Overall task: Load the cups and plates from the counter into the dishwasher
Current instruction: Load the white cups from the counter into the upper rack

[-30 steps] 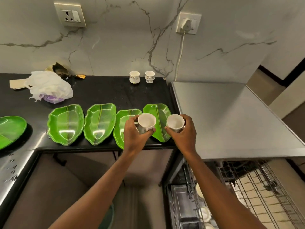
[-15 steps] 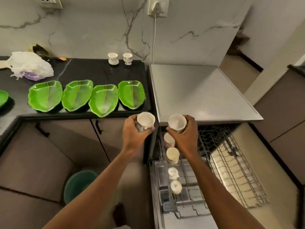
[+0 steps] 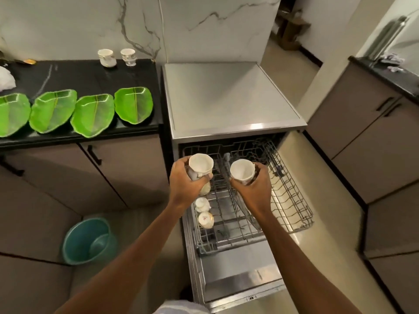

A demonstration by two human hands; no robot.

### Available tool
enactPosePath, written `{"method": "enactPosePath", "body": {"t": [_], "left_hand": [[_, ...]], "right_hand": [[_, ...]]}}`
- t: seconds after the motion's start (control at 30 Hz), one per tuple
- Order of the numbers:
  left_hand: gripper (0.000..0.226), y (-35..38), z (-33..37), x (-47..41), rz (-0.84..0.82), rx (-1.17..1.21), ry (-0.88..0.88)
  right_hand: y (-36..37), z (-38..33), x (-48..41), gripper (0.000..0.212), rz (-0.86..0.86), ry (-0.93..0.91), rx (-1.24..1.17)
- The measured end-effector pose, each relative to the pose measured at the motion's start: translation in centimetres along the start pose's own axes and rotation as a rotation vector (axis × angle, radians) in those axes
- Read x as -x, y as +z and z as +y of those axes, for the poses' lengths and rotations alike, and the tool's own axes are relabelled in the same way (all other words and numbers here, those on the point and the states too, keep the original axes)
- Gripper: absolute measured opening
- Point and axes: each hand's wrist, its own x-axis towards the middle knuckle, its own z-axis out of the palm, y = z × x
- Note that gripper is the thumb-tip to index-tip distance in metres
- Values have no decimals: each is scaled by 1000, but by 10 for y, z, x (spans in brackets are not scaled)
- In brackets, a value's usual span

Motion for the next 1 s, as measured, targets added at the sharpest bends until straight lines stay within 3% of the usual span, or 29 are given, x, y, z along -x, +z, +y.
{"method": "enactPosePath", "body": {"t": [0.43,0.83,1.0], "left_hand": [[71,77,8,12,-161,-26,-5],[83,184,23,45,-130,-87,-232],[83,218,16,42,-201,-96,-316]], "right_hand": [[-47,60,-6,71,70,114,16],[-120,153,-44,70,-160,163,85],[-135,179,-53,62,-239,200,55]]}}
